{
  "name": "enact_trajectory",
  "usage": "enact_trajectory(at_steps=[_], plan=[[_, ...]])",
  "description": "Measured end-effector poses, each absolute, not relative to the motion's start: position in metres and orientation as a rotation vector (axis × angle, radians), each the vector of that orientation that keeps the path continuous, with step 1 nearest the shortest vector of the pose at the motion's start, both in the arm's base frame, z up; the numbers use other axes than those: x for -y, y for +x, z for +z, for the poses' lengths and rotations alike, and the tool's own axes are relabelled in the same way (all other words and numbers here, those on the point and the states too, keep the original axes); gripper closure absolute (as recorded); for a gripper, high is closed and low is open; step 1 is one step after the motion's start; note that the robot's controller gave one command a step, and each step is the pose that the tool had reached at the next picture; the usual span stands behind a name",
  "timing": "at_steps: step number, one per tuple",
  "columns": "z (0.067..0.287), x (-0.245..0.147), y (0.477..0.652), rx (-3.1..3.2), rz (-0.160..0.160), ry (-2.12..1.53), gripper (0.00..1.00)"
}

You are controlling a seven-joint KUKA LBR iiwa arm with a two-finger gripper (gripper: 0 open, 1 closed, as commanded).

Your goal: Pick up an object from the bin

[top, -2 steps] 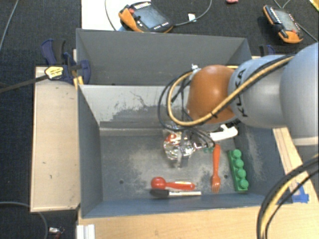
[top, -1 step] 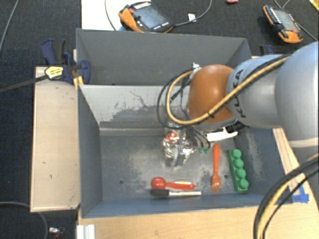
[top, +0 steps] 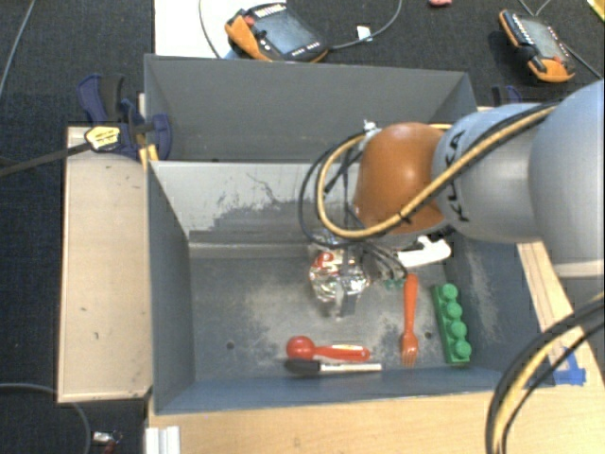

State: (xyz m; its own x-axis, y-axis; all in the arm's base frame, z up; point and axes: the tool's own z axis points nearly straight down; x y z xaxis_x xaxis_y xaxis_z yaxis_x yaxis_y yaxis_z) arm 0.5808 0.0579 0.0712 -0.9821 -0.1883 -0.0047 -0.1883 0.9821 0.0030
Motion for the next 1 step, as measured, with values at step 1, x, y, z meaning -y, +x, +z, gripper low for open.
enact_trajectory(at_steps=[1], plan=[[0.0717,-0.0589,0.5805,-3.137,0.011,-0.107,0.0]])
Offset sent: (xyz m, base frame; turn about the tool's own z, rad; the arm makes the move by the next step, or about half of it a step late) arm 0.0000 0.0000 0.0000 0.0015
